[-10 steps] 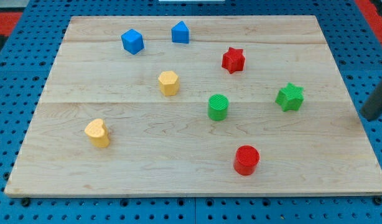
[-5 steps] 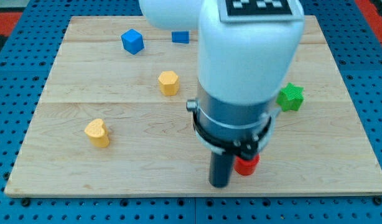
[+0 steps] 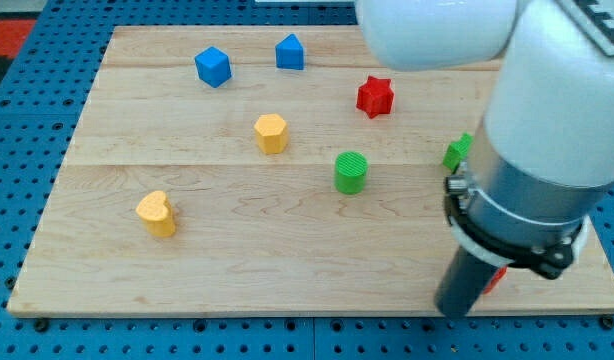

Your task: Move the red circle up and right a bit

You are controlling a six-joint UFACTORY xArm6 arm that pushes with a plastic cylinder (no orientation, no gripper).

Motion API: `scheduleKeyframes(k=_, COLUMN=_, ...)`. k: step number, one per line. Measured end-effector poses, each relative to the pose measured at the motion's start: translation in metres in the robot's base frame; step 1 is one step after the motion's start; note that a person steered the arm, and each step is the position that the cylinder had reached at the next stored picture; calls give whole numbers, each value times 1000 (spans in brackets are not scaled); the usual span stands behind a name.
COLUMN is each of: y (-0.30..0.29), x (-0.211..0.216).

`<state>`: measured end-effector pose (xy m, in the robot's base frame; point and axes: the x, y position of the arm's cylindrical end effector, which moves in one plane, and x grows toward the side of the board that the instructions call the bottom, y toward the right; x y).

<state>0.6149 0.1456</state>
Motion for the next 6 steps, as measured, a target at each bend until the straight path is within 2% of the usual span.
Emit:
scheduleKeyframes(k=1, y=6, x=-18)
scheduleKeyframes(k=3, y=79, x=-5)
scheduleKeyframes(k=6, y=35, x=-52)
